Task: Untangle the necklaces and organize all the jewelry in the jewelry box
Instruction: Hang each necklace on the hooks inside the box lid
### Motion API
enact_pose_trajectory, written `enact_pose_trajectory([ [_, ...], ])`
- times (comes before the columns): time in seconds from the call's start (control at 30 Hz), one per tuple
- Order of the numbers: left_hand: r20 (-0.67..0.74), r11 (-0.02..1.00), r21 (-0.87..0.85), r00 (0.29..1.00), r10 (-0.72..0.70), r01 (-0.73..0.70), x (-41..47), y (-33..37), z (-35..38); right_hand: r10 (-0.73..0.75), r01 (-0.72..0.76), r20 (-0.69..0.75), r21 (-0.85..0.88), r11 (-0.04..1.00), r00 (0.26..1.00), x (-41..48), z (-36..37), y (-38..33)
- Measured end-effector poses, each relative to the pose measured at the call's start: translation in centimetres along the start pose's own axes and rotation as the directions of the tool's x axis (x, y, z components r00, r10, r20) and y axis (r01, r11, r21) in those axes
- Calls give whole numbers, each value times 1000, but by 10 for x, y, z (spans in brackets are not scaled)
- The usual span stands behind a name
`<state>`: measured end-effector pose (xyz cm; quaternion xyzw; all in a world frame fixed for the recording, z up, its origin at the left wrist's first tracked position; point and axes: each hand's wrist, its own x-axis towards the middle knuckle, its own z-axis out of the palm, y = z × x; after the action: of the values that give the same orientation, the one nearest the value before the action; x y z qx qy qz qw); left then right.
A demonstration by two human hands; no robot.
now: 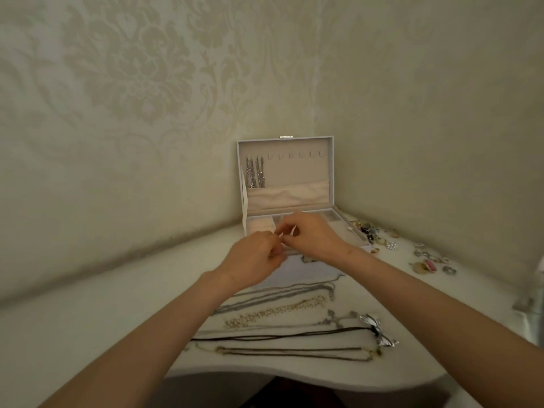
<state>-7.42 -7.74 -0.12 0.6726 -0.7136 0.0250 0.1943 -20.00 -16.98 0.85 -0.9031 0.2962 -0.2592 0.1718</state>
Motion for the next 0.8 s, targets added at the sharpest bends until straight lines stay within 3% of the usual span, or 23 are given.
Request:
enact_pose_trajectory([
  [0.13,90,984,134,990,105,-116,-15,-2,3,27,-29,38,48,998,999,-18,-2,0],
  [0.3,90,897,356,965,247,-263,-32,-11,18,57,-63,47,123,990,997,-30,-6,3],
  [0.4,29,889,377,962,271,-261,-34,-13,22,62,-69,46,161,984,997,-33,-8,5],
  [0.67,96,908,335,968,233,-252,-29,-14,20,-24,29,92,-50,998,995,-33,-1,12],
  [0.8,37,917,312,968,248,-247,-26,-12,24,-47,52,98,-55,997,994,-34,-2,14],
])
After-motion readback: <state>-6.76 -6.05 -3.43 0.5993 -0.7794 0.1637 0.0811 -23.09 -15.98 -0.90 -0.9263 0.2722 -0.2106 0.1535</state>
